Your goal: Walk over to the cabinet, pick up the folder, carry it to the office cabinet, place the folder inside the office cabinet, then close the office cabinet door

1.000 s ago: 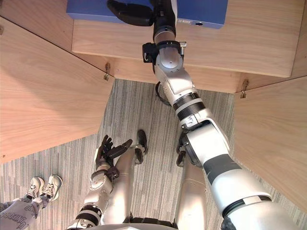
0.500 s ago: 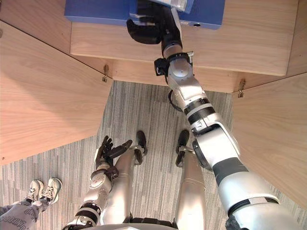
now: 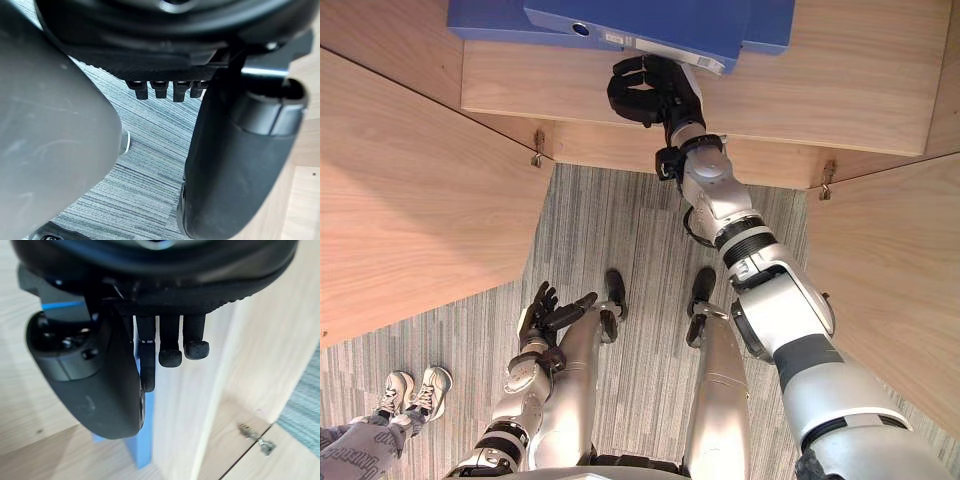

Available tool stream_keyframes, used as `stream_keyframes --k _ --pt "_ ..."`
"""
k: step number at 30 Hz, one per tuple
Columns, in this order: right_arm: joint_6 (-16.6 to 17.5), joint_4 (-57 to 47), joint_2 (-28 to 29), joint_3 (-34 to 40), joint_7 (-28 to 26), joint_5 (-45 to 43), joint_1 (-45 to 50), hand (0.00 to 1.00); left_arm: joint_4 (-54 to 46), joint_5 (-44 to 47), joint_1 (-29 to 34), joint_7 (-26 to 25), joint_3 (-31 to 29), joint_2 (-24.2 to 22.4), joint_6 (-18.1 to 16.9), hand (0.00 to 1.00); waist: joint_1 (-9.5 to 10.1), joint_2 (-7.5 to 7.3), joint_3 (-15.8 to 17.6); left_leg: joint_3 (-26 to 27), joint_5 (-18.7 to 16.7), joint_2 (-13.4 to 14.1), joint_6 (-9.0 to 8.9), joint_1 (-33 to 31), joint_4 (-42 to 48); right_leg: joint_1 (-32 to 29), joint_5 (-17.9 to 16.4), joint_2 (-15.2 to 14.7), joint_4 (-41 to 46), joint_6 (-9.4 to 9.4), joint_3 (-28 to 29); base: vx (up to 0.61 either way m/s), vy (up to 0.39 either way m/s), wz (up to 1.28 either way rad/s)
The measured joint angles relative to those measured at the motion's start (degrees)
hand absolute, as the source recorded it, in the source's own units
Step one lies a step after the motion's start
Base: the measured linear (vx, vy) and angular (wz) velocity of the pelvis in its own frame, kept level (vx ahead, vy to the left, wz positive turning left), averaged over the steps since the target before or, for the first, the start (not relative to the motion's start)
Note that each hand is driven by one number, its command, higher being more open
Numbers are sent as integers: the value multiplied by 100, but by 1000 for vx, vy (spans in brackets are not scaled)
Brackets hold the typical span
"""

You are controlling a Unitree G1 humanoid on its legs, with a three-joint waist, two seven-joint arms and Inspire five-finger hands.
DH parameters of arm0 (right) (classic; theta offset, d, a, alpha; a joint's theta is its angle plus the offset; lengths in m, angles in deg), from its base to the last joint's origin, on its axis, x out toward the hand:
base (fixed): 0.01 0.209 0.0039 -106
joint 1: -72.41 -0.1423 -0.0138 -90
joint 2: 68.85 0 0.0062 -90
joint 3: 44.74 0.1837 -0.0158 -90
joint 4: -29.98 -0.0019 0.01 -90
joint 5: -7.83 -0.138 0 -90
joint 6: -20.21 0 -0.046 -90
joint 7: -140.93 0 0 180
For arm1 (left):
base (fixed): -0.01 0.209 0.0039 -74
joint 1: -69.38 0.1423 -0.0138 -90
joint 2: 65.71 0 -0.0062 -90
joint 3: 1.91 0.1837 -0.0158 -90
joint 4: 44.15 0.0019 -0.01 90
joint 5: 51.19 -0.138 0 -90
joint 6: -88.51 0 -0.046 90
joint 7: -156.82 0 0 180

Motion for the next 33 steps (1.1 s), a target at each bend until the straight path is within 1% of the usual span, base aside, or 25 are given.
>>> stream_keyframes --k 4,6,8,11,13,15,17,26,29,31,32,33 --pt "18 424 123 -112 251 -85 -437 0 -7 68 -42 -4 4 26 4 100 -3 1 0 -10 50 -22 -4 -108 -35 -125 1 -23 37 -2 -9 1 -9 2" --pt "16 648 109 -193 445 -108 -767 0 -51 122 -42 -12 63 33 -4 100 15 1 -1 -44 134 -65 -6 -162 -124 -193 3 -61 42 -7 -44 -4 -31 14" --pt "16 702 99 -222 529 -194 -889 0 -71 122 -42 -12 79 32 -9 100 15 3 -2 -65 172 -90 -9 -198 -161 -229 3 -84 48 -10 -69 -2 -22 13" --pt "17 732 -35 -221 665 -253 -1067 0 -170 151 -42 -28 130 19 -18 100 50 4 -2 -137 235 -131 -15 -288 -211 -288 0 -121 60 -25 -143 6 -14 15" --pt "16 732 -214 -222 711 -253 -1124 0 -257 153 -42 -29 170 -16 -27 100 112 4 -2 -173 279 -170 -16 -308 -262 -303 -3 -153 60 -30 -181 15 -5 13" --pt "10 732 -320 -226 702 -250 -1197 0 -295 168 -42 -29 170 -47 -36 100 130 4 -2 -173 318 -206 -11 -327 -310 -343 -3 -188 70 -30 -184 15 2 9" --pt "-25 731 -405 -241 580 -250 -1228 0 -313 222 -42 -29 171 -58 -40 100 131 4 -2 -193 351 -228 -14 -336 -352 -352 -3 -207 71 -30 -207 22 -1 8" --pt "-50 664 -607 -226 242 -245 -1234 0 -433 221 -32 -21 223 -89 -33 100 117 5 -1 -234 360 -223 -14 -368 -260 -335 -2 -209 94 -32 -242 2 -1 0" --pt "-39 168 -780 -197 186 -169 -1064 0 -466 220 -31 -17 222 -96 -24 100 114 5 -1 -225 336 -184 -5 -354 -156 -275 -2 -191 121 -34 -251 0 0 0" --pt "13 -577 -848 -30 141 -31 -586 0 -464 220 -25 -14 218 -95 1 100 78 5 -1 -223 273 -144 17 -282 -47 -163 -7 -168 144 -39 -253 -5 -8 -5" --pt "31 -783 -843 34 127 25 -425 0 -459 220 -22 -14 216 -93 11 100 65 5 -1 -223 251 -130 17 -252 -22 -119 -7 -156 144 -40 -252 -11 -8 -9" --pt "90 -1254 -846 47 108 157 45 0 -432 217 -4 -8 217 -92 36 100 33 4 -1 -220 178 -95 16 -123 38 39 -16 -131 141 -41 -250 -7 -5 -8"
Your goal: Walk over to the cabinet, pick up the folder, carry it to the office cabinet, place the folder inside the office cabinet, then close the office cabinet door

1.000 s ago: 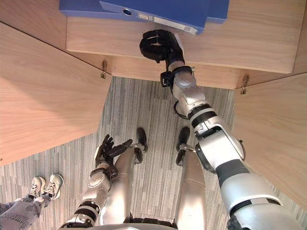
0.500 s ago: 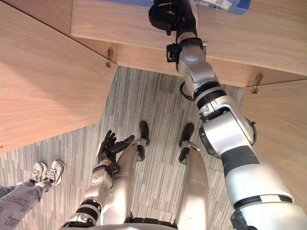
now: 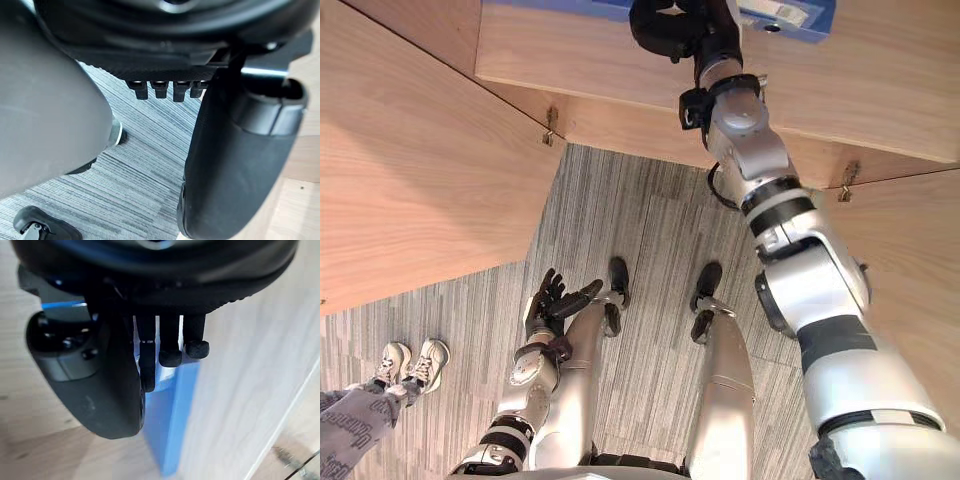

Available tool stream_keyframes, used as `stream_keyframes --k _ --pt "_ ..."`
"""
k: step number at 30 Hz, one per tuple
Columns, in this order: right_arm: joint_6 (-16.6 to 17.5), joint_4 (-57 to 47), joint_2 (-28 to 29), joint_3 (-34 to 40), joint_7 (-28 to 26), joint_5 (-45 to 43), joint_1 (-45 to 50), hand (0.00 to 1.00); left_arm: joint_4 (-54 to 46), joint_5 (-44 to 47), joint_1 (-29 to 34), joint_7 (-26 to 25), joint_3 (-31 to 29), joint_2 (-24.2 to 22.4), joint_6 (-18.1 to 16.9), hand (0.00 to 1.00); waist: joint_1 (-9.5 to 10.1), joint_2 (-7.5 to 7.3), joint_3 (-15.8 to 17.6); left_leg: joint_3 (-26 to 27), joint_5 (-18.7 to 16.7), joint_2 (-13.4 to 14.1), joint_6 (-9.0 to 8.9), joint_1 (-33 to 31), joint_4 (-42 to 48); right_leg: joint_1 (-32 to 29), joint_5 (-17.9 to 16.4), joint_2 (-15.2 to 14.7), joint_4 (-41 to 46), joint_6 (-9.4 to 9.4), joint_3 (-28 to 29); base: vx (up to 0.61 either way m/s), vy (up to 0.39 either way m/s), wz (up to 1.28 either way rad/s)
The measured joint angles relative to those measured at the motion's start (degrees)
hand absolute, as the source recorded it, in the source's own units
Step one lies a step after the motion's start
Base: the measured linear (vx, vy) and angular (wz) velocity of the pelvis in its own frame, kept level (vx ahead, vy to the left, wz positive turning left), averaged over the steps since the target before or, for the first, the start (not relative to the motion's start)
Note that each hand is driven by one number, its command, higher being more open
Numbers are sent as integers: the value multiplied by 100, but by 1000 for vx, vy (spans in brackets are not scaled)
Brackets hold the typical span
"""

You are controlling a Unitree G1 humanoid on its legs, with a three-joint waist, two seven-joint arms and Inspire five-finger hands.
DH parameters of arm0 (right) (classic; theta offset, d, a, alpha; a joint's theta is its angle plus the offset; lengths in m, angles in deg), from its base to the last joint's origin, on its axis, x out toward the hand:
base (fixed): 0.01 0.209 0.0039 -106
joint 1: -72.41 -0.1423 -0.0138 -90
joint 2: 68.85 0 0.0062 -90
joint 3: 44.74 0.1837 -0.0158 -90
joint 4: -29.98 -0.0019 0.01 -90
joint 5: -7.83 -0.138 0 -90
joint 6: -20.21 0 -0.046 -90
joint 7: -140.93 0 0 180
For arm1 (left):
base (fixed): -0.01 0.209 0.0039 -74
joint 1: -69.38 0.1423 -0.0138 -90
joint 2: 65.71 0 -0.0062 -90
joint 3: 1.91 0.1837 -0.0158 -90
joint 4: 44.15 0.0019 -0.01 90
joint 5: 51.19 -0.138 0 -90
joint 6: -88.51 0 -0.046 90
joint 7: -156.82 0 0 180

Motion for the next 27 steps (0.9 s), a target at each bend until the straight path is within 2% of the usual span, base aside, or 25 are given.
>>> stream_keyframes --k 3,4,7,9,10,12,13,14,16,17,18,21,25,27 --pt "29 -758 40 -20 -51 208 946 0 70 -5 75 18 22 -9 52 100 -64 -5 0 52 -76 18 -1 354 -23 345 -14 23 -76 14 32 4 -3 -9" --pt "66 -1249 74 -24 -123 622 1647 0 165 -16 128 33 36 -4 55 100 -72 -19 -7 112 -119 20 -31 630 -118 580 -19 44 -163 32 75 17 -5 -12" --pt "226 -1580 332 -17 -291 1267 2834 0 403 -85 245 40 38 56 77 100 -140 -57 -18 171 -107 9 -69 1194 -412 1104 2 102 -473 65 100 33 -12 -8" --pt "238 -1582 557 29 -344 1571 3598 0 544 -164 341 51 56 133 94 100 -198 -114 -19 183 -62 -1 -94 1619 -695 1522 45 163 -768 103 86 97 -24 -3" --pt "238 -1583 757 186 -370 1772 4117 0 635 -243 393 58 57 208 119 100 -215 -168 -31 204 23 2 -56 1912 -919 1827 133 225 -1024 108 83 157 -25 -9" --pt "239 -1552 1098 514 -372 1992 4829 0 701 -343 538 70 57 344 184 100 -257 -323 -125 253 101 -24 -97 2322 -1245 2192 253 291 -1375 139 118 158 -11 -14" --pt "261 -1492 1310 743 -369 2125 5219 100 736 -356 667 90 56 453 192 100 -342 -422 -235 280 119 -44 -105 2523 -1409 2403 301 331 -1583 164 122 152 9 -15" --pt "294 -1379 1513 1039 -354 2235 5590 100 860 -481 738 116 48 552 215 100 -397 -533 -370 353 152 -64 -100 2742 -1607 2597 366 355 -1799 194 161 158 15 -18" --pt "309 -1188 1762 1506 -266 2397 6096 100 943 -610 902 136 43 649 289 100 -435 -660 -619 512 189 -97 -101 3107 -1917 2901 501 398 -2175 246 280 135 33 -28" --pt "314 -1144 1806 1613 -245 2416 6217 100 949 -636 956 141 41 659 293 100 -445 -685 -688 548 198 -110 -97 3193 -1997 2979 537 406 -2280 260 304 154 56 -26" --pt "348 -981 1908 1954 -207 2496 6597 100 971 -711 1106 156 37 665 294 100 -529 -712 -910 614 222 -157 -90 3428 -2217 3232 644 419 -2592 309 341 158 54 -26" --pt "398 -126 2093 2784 -3 2518 7086 100 1142 -974 1370 235 -101 671 306 100 -625 -725 -1385 909 255 -284 -79 4109 -2741 3793 827 437 -3160 418 576 137 59 -34" --pt "397 690 2205 3421 145 2306 7340 100 1280 -1253 1422 238 -272 697 324 100 -699 -722 -1650 1106 255 -344 -78 4437 -2976 3991 883 435 -3346 462 741 62 38 -25" --pt "396 941 2245 3609 165 2051 7485 100 1343 -1342 1423 244 -283 708 371 100 -708 -720 -1662 1193 255 -355 -78 4620 -3063 4118 904 447 -3417 470 836 22 8 -26"
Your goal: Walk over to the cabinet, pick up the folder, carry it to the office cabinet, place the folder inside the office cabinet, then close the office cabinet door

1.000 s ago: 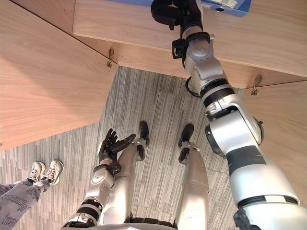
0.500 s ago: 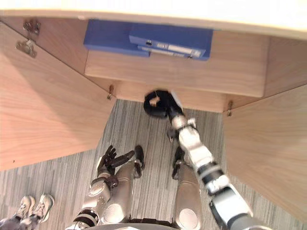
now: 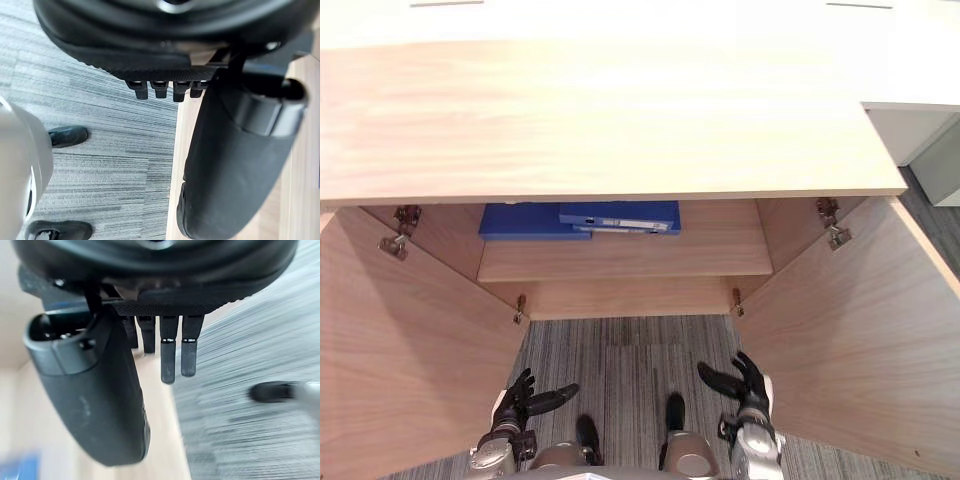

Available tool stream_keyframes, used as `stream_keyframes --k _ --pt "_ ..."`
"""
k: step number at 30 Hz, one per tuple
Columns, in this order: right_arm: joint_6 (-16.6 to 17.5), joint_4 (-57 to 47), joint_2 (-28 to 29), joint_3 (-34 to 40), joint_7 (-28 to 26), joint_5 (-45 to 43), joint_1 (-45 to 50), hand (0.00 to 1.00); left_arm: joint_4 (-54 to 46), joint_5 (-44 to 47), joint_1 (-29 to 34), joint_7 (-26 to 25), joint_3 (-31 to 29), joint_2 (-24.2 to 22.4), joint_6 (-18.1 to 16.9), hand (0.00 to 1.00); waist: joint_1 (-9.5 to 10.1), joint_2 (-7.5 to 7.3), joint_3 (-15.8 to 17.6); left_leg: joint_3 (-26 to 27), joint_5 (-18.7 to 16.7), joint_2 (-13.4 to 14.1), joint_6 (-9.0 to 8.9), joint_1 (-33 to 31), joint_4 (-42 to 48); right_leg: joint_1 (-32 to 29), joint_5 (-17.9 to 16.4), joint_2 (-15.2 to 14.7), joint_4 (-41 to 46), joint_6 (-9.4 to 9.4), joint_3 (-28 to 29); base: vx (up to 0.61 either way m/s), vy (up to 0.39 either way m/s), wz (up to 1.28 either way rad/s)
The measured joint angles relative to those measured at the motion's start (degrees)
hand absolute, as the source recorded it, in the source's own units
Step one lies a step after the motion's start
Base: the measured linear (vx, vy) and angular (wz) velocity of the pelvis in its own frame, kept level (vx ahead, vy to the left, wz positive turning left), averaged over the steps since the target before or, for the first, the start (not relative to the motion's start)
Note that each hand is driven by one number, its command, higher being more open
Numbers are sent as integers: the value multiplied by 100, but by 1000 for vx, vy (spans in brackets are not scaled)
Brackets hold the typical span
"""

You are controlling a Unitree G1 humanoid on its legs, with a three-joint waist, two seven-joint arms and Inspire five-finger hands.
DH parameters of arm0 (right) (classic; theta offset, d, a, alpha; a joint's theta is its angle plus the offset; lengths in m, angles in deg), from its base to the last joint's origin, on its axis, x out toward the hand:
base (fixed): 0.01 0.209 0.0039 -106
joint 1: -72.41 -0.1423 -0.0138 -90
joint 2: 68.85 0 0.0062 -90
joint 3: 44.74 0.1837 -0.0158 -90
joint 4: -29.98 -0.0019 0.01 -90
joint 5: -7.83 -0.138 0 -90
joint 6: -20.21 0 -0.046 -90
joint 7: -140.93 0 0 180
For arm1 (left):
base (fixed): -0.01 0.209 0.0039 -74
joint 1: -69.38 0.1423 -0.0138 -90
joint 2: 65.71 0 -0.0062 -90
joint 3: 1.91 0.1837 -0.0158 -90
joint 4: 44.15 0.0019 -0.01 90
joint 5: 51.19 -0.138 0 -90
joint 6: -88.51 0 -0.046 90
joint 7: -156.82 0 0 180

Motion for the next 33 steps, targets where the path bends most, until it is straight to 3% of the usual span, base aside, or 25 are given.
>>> stream_keyframes --k 4,9,14,17,18,23,26,33 --pt "0 265 80 294 12 -462 184 100 86 -37 84 51 0 -11 64 100 -47 12 -46 256 -3 -21 -2 281 -146 90 41 42 -58 3 245 -9 3 -34" --pt "4 264 160 1288 27 -1170 264 100 171 -132 218 113 -62 -17 104 100 -197 60 -158 621 -65 -61 -40 591 -265 180 130 79 -157 25 626 -49 4 -40" --pt "19 -889 121 2271 209 -1622 460 100 109 -138 366 123 -121 -42 103 100 -348 175 -246 1054 -314 -72 -99 652 -180 17 137 92 -161 30 1070 -71 11 -48" --pt "59 -1571 -204 2752 358 -1615 410 100 18 -222 497 175 -99 -39 100 100 -469 271 -302 1302 -467 -88 -90 640 -80 -95 147 105 -156 40 1332 -7 23 -62" --pt "241 -1646 -1235 2977 414 -1550 -260 100 -50 -258 486 300 69 82 26 100 -577 360 -253 1540 -641 -135 39 494 146 -337 226 134 -155 146 1695 39 23 -88" --pt "346 -1334 -2023 2596 218 -1496 -854 100 -78 -253 449 384 283 98 -60 100 -622 591 -34 1449 -789 -147 79 477 199 -430 243 158 -158 166 1855 30 -12 -36" --pt "283 -312 -3000 1328 -54 -1360 -1344 100 -80 -245 426 445 459 139 -98 100 -657 645 67 1516 -902 -151 76 323 332 -608 282 139 -157 193 2000 -46 -19 -24" --pt "150 -541 -3130 1208 -79 -1266 -1261 100 -76 -251 434 504 561 99 -100 100 -746 726 139 1421 -911 -130 79 303 357 -606 288 150 -174 195 1948 -15 -32 2"
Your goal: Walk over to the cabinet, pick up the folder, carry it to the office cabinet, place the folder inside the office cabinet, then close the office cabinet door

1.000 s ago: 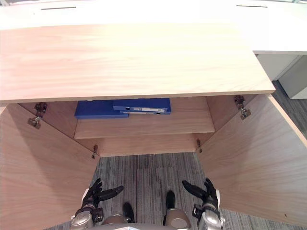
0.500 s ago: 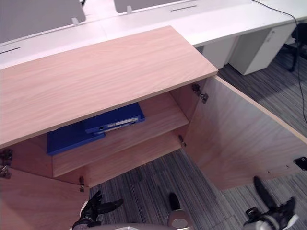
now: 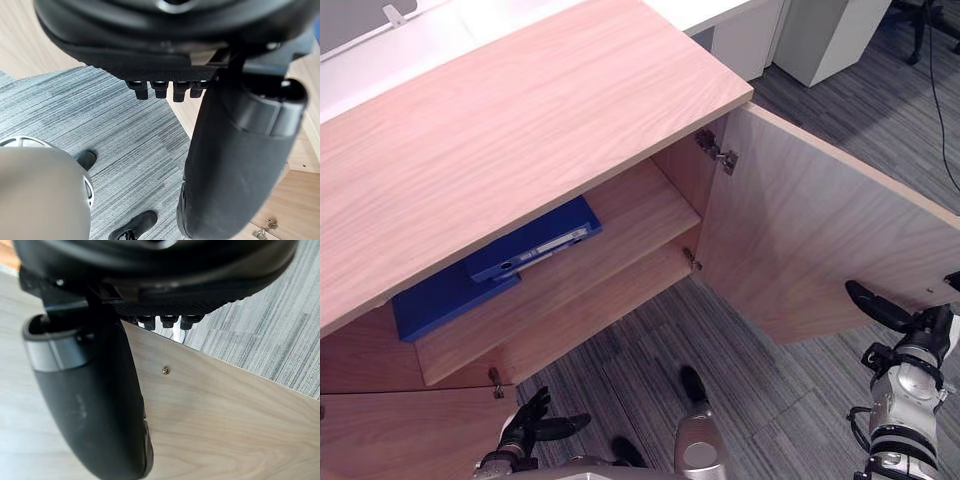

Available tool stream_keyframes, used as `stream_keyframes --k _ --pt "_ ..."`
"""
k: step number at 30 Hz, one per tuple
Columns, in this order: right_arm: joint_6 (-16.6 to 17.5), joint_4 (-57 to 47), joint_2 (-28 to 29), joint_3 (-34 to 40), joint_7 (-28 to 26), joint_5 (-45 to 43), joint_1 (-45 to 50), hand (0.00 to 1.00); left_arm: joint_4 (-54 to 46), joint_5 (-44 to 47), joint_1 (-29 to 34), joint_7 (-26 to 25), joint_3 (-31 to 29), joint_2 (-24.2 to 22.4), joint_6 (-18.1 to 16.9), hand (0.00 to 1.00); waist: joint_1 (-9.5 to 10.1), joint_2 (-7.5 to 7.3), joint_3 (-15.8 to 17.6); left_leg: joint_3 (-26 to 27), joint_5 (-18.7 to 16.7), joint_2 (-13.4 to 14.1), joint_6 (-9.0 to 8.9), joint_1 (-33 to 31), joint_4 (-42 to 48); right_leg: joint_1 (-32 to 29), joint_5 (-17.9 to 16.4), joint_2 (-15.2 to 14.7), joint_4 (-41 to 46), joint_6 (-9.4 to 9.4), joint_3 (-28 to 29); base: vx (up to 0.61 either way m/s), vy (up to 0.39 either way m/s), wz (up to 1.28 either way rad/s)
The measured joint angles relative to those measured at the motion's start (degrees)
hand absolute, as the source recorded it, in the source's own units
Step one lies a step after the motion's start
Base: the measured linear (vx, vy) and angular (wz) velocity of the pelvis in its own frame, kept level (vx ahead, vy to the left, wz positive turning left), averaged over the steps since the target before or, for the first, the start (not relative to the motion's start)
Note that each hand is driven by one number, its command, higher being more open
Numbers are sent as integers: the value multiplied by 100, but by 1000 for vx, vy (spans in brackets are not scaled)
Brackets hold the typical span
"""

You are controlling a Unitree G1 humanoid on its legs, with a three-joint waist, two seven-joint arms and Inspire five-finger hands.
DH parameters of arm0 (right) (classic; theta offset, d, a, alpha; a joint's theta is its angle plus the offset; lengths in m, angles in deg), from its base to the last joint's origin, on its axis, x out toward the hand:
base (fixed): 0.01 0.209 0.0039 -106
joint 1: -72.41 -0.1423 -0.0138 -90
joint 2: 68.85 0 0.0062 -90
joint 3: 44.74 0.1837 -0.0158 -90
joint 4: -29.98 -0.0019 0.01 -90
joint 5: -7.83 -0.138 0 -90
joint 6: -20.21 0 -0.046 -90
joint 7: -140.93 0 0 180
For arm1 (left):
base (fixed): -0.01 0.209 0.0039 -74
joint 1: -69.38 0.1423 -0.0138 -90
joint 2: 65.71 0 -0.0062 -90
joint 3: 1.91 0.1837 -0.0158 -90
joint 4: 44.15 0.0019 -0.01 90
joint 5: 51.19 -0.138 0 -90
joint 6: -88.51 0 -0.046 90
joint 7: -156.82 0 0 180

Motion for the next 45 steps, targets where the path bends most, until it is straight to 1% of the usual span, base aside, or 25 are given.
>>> stream_keyframes --k 3,5,6,8,9,12,14,15,17,19,20,22,26,27,29,30,31,33,34,36,38,40,41,42,45 --pt "-119 -1041 46 -32 -17 5 732 100 21 -10 6 -7 -15 -88 2 100 -58 22 12 -30 0 9 0 2 3 22 1 1 -22 0 -26 -27 -54 4" --pt "-158 -1829 215 -24 -28 7 1160 100 52 -80 20 -8 -72 -132 3 100 -161 20 14 -33 0 17 -1 16 3 33 3 10 -24 4 -25 -25 -51 -2" --pt "-162 -2440 394 -4 -25 5 1469 100 89 -122 20 -7 -127 -145 7 100 -243 7 21 -26 0 24 0 35 5 50 11 32 -30 5 -8 -35 -56 -10" --pt "-161 -3565 787 29 -51 6 2092 100 118 -192 17 -8 -177 -146 7 100 -285 -27 31 44 -10 51 -15 90 13 136 91 56 -159 -4 58 -43 -62 -20" --pt "-160 -4364 1071 -78 -102 2 2613 100 146 -243 11 -7 -186 -142 7 100 -336 -68 29 99 -22 87 -32 109 52 133 105 98 -160 -18 120 -47 -76 -24" --pt "-152 -5197 1286 -596 -322 -11 3470 100 269 -335 -34 -2 -184 -97 2 100 -373 -224 31 163 -78 175 -73 138 169 134 157 196 -159 -60 277 -46 -87 -33" --pt "-152 -5875 1272 -1361 -801 -93 4343 100 446 -390 -75 44 -175 -4 -1 100 -438 -465 -23 307 -144 296 -113 155 329 135 222 286 -159 -108 428 -78 -114 -37" --pt "-152 -5949 1260 -1452 -877 -117 4415 100 477 -391 -89 51 -172 11 0 100 -441 -501 -20 325 -159 314 -118 155 357 137 229 292 -159 -118 446 -94 -100 -32" --pt "-152 -6473 942 -2091 -1526 -310 4816 100 703 -465 -198 150 -144 93 3 100 -475 -731 -75 365 -226 405 -154 123 560 145 264 342 -158 -186 503 -93 -93 -15" --pt "-162 -6803 604 -2483 -1823 -287 4880 100 774 -516 -221 167 -104 91 3 100 -471 -807 -122 356 -257 446 -156 124 662 190 272 351 -158 -206 505 -85 -84 1" --pt "-150 -7065 336 -2812 -2203 -353 4824 100 796 -566 -226 192 -99 90 3 100 -422 -850 -188 335 -286 471 -146 98 755 206 279 348 -157 -216 497 -96 -79 6" --pt "-123 -7348 229 -3190 -2400 -423 4664 100 799 -572 -268 226 -84 95 -6 100 -272 -860 -259 229 -313 487 -135 27 856 211 279 327 -134 -220 409 -84 -58 27" --pt "12 -7207 275 -4086 -2540 -557 3513 100 819 -665 -334 213 109 176 -6 100 -78 -894 -396 -257 -309 451 -84 -238 1038 272 250 208 -116 -255 -47 -50 -28 59" --pt "102 -6998 394 -4442 -2534 -557 3019 100 816 -672 -388 211 131 193 -6 100 54 -901 -410 -445 -305 436 -76 -328 1098 305 241 159 -116 -268 -216 -66 -15 78" --pt "182 -6618 622 -4727 -2527 -540 2522 100 814 -675 -424 192 137 192 -4 100 151 -909 -417 -633 -281 414 -37 -424 1129 332 230 97 -117 -278 -395 -50 -11 63" --pt "302 -6157 917 -4863 -2401 -448 2085 100 809 -674 -459 147 140 191 4 100 220 -908 -417 -825 -231 395 -2 -491 1119 379 219 57 -137 -288 -591 -45 -30 83" --pt "386 -5660 1245 -4854 -2263 -318 1663 100 807 -668 -473 123 132 189 13 100 281 -907 -418 -1008 -179 352 16 -529 1093 448 212 -1 -154 -295 -781 -50 -36 82" --pt "486 -5068 1522 -4815 -2092 -204 1144 100 786 -668 -490 84 120 200 15 100 387 -904 -422 -1202 -121 319 20 -554 1053 518 209 -33 -155 -297 -974 -39 -29 64" --pt "567 -4679 1698 -4757 -1882 -15 796 100 763 -664 -507 26 116 211 18 100 490 -902 -423 -1335 -59 283 32 -577 998 562 182 -73 -155 -295 -1118 -36 -39 77" --pt "669 -4100 1973 -4542 -1625 191 354 100 728 -650 -509 -32 91 210 18 100 574 -893 -427 -1592 71 195 14 -609 845 617 119 -132 -155 -298 -1388 -31 -44 73" --pt "848 -3560 2121 -4293 -1298 448 331 100 694 -578 -481 -94 -39 202 35 100 641 -892 -426 -1860 247 122 -15 -610 623 674 76 -204 -155 -265 -1661 -43 -51 61" --pt "793 -3223 2173 -4097 -1057 668 245 100 685 -538 -471 -143 -125 199 44 100 684 -892 -427 -2034 379 74 -58 -604 437 703 14 -233 -155 -282 -1832 -52 -42 54" --pt "844 -3057 2207 -3904 -884 733 233 100 636 -501 -464 -149 -133 178 41 100 753 -886 -426 -2184 499 26 -68 -603 291 726 -60 -256 -155 -225 -1993 -48 -52 64" --pt "848 -2982 2262 -3734 -798 738 229 100 617 -474 -454 -152 -150 170 41 100 771 -885 -427 -2270 555 -6 -86 -601 226 742 -78 -262 -155 -233 -2089 -37 -69 79" --pt "772 -2451 2301 -3159 -514 843 242 100 457 -325 -356 -165 -283 115 60 100 840 -887 -427 -2800 891 -75 -111 -570 -203 873 -187 -297 -156 -233 -2643 -11 -67 85"
